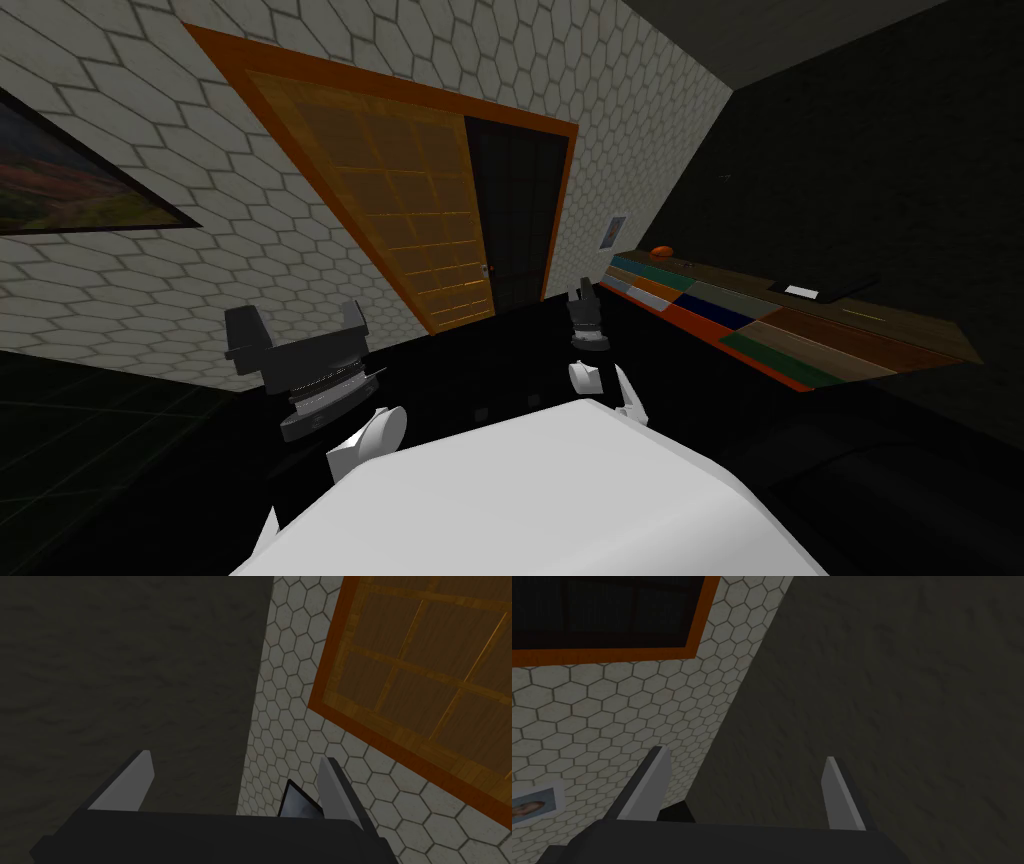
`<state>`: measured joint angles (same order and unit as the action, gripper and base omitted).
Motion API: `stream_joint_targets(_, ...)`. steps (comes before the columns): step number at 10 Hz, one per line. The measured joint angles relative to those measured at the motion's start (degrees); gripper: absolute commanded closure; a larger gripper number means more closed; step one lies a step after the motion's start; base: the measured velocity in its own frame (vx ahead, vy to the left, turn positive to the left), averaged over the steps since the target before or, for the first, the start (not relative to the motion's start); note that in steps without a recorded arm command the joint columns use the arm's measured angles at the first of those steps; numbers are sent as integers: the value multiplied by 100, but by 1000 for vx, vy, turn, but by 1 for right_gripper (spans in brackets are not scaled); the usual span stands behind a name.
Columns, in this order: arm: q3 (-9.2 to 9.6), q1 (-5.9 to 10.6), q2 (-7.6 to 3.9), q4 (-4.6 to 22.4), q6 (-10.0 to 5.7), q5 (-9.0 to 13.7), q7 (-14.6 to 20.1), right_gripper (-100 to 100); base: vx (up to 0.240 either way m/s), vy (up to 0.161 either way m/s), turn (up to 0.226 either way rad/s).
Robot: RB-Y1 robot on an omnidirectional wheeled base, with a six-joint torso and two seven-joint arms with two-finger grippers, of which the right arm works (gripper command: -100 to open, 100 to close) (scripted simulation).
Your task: Pull the door open
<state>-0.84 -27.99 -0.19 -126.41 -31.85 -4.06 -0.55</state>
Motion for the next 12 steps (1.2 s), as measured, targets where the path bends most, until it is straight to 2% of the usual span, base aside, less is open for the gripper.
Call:
stream_joint_targets(6,-155,214,-161,671,-164,-275,-499,-100,178,14,18)
stream_joint_targets(9,-258,331,-235,1102,-309,-425,-776,-100,128,46,10)
stream_joint_targets(12,-367,435,-318,1425,-391,-538,-1003,-100,127,34,10)
